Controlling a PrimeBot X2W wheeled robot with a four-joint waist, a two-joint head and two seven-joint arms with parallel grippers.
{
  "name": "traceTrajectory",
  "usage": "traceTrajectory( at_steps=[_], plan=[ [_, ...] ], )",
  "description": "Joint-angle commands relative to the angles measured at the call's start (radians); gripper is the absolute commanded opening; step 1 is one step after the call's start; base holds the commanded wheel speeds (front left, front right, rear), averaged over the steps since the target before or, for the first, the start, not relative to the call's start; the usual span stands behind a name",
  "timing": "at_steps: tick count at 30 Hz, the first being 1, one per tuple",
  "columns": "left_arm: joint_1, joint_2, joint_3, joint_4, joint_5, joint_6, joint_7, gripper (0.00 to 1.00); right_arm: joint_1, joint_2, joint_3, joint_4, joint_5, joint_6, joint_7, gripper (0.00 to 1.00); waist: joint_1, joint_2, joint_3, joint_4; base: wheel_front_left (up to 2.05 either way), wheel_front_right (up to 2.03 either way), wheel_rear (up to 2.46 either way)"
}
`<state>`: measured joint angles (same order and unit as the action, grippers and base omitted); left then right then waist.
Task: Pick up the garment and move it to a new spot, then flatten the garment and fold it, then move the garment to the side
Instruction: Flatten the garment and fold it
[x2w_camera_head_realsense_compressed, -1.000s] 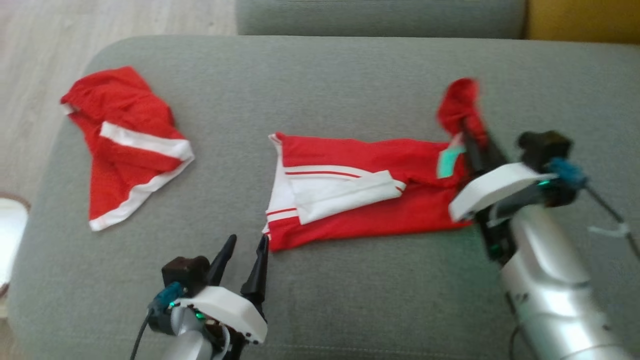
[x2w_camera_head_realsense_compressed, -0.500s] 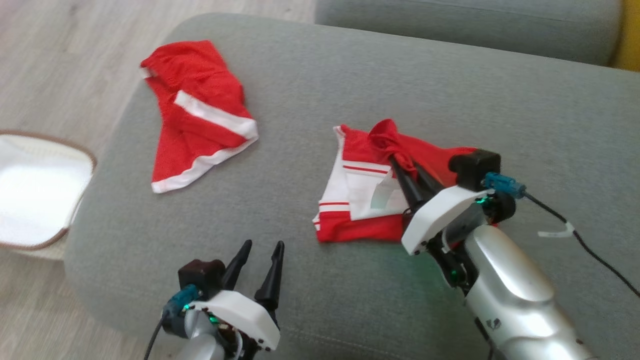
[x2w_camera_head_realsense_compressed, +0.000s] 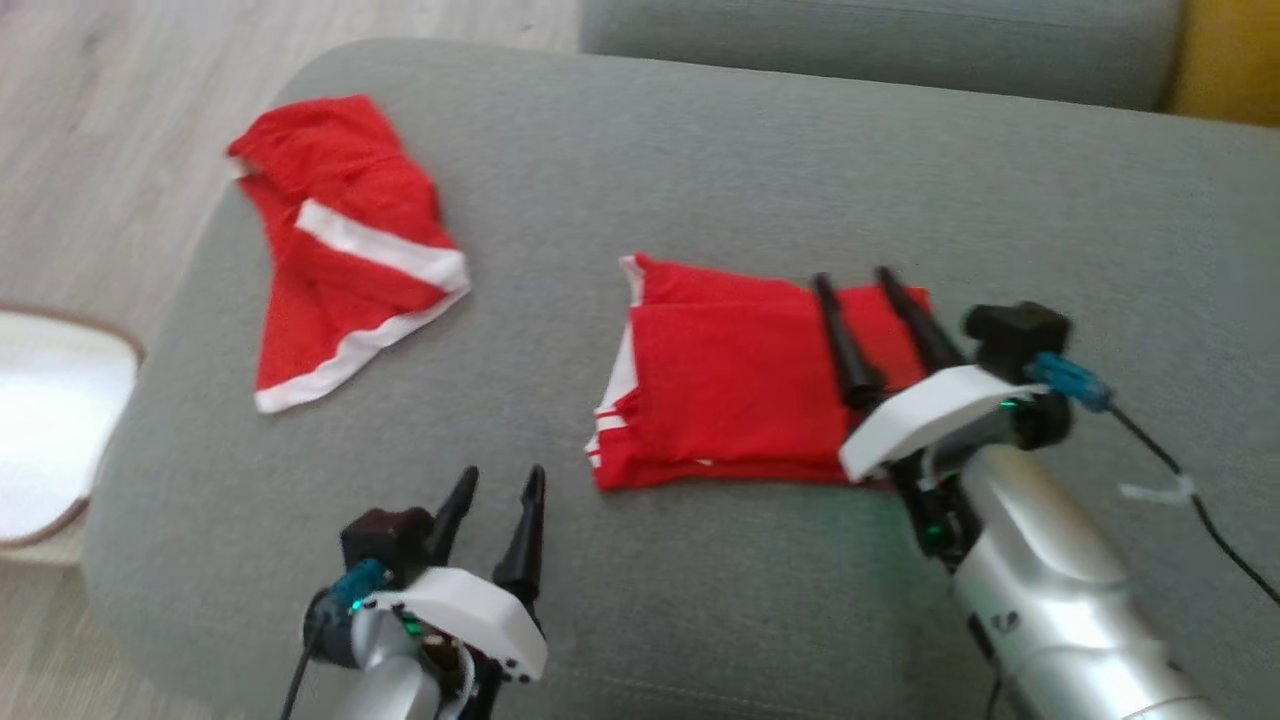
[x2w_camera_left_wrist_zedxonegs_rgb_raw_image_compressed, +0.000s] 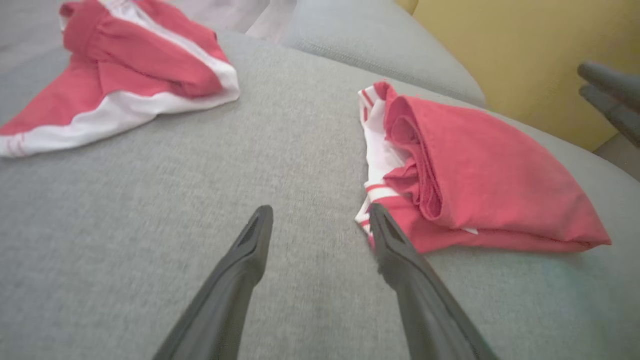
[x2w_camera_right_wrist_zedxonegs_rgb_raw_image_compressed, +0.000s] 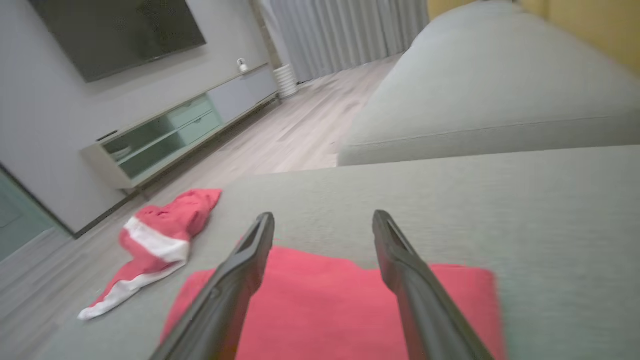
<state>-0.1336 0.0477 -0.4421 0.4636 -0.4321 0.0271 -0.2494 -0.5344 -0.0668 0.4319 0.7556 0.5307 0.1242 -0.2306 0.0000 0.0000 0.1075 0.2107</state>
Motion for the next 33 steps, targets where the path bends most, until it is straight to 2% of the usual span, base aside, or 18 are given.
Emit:
traceTrajectory(
  at_steps=[1, 4, 8, 13, 21, 33],
  plan=[
    [-0.048, 0.003, 0.045, -0.038, 0.016, 0.01, -0.012, 1.0, -0.021, 0.016, -0.031, -0.014, -0.025, 0.007, -0.02, 1.0, 0.0, 0.0, -0.009, -0.042, 0.0, 0.0, 0.0],
    [-0.045, 0.003, 0.072, -0.054, 0.044, 0.028, -0.012, 1.0, 0.002, 0.017, -0.118, -0.007, -0.09, 0.007, -0.029, 1.0, 0.0, 0.0, -0.016, -0.083, 0.0, 0.0, 0.0],
    [-0.034, 0.003, 0.115, -0.078, 0.078, 0.058, -0.012, 1.0, 0.06, 0.017, -0.235, -0.057, -0.176, 0.007, -0.031, 1.0, 0.0, 0.0, -0.026, -0.134, 0.0, 0.0, 0.0],
    [-0.013, 0.003, 0.154, -0.091, 0.116, 0.073, -0.012, 1.0, 0.149, 0.017, -0.317, -0.119, -0.246, 0.007, -0.031, 1.0, 0.0, 0.0, -0.044, -0.177, 0.0, 0.0, 0.0],
    [0.034, 0.003, 0.201, -0.096, 0.141, 0.083, -0.012, 1.0, 0.241, 0.017, -0.322, -0.156, -0.277, 0.007, -0.031, 1.0, 0.0, 0.0, -0.077, -0.221, 0.0, 0.0, 0.0],
    [0.081, 0.003, 0.241, -0.103, 0.157, 0.104, -0.012, 1.0, 0.306, 0.017, -0.293, -0.174, -0.337, 0.007, -0.031, 1.0, 0.0, 0.0, -0.109, -0.236, 0.0, 0.0, 0.0]
  ],
)
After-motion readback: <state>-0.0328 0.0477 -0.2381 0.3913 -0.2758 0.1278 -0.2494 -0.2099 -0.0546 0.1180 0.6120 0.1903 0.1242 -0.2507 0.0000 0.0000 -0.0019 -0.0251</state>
